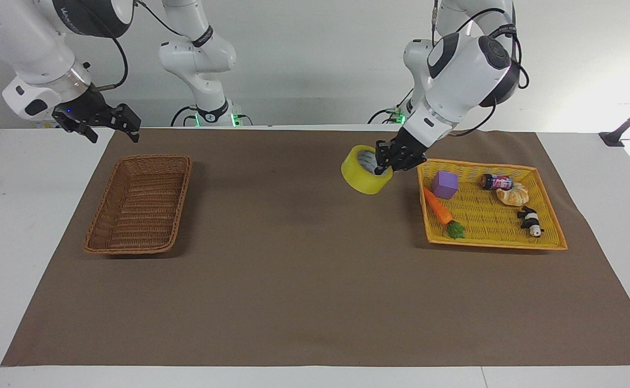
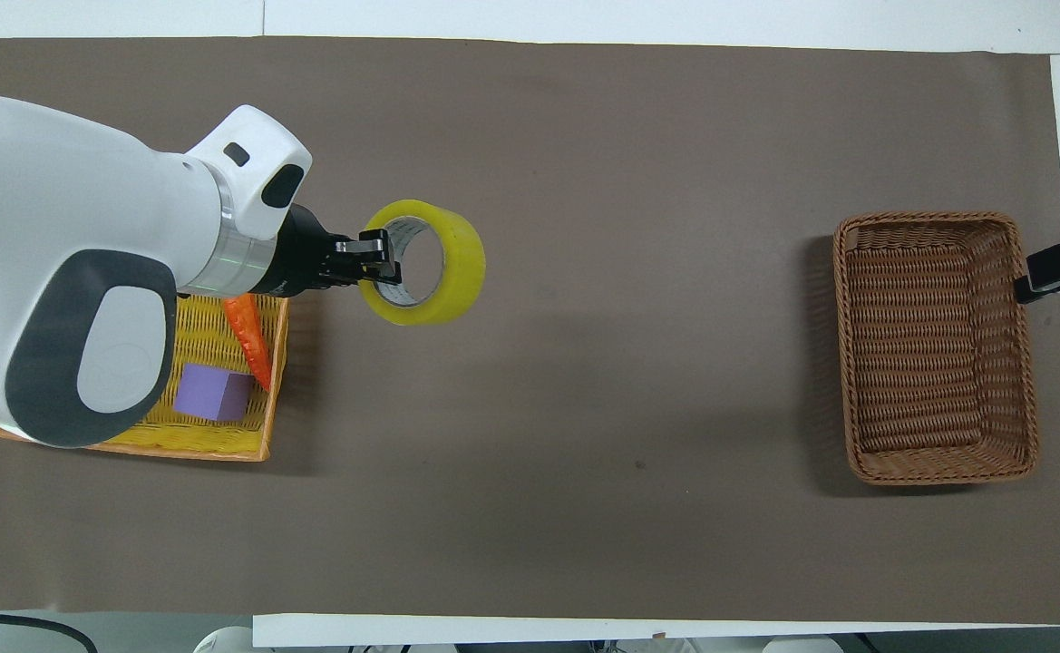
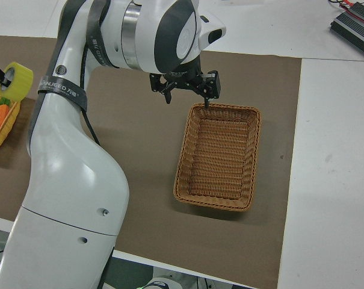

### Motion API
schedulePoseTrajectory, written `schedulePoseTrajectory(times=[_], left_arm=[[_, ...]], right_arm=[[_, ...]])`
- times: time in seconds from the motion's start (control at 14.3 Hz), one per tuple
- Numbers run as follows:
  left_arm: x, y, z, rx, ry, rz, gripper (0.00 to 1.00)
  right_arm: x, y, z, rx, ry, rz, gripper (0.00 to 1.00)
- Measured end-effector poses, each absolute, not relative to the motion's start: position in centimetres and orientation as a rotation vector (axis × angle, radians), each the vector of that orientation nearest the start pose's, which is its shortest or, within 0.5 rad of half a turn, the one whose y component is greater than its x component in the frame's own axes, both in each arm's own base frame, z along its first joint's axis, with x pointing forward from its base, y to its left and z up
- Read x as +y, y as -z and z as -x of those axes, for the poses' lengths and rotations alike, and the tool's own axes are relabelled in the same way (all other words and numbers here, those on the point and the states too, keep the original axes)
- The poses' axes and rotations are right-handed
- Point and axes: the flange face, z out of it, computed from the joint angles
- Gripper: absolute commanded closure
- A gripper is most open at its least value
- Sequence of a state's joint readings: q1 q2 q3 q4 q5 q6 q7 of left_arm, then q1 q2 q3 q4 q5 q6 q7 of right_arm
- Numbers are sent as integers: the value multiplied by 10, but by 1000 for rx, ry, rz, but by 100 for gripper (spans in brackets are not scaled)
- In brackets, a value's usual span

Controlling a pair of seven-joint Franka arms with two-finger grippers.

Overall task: Move tape to another basket
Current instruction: 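Lift the tape roll with the left gripper toward the table center, then hold the tape with the left gripper while the right gripper reaches it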

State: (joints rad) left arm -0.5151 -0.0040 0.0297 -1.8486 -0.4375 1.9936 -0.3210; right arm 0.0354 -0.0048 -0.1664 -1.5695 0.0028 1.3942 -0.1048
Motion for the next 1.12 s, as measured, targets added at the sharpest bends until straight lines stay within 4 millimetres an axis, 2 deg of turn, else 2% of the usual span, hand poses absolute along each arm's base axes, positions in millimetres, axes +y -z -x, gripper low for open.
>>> schedulePoseTrajectory(times=[0.14,0.35,0.49,0.7,0.84,1.12], left_arm=[[-288,-538,-502,1,-49,3583,100],[-279,-538,-506,-31,-43,3584,100],[-277,-538,-508,-40,-41,3584,100],[-275,-537,-508,-45,-44,3583,100],[-275,-535,-508,-47,-52,3580,100],[-274,-529,-507,-52,-70,3575,99]], right_arm=[[-71,-611,-521,46,-345,3092,0],[-67,-611,-519,32,-362,3088,0],[-49,-612,-521,-45,-343,3029,0],[-16,-618,-531,-132,-202,2791,0],[12,-618,-541,-156,-103,2638,0],[109,-590,-563,-18,6,2304,0]])
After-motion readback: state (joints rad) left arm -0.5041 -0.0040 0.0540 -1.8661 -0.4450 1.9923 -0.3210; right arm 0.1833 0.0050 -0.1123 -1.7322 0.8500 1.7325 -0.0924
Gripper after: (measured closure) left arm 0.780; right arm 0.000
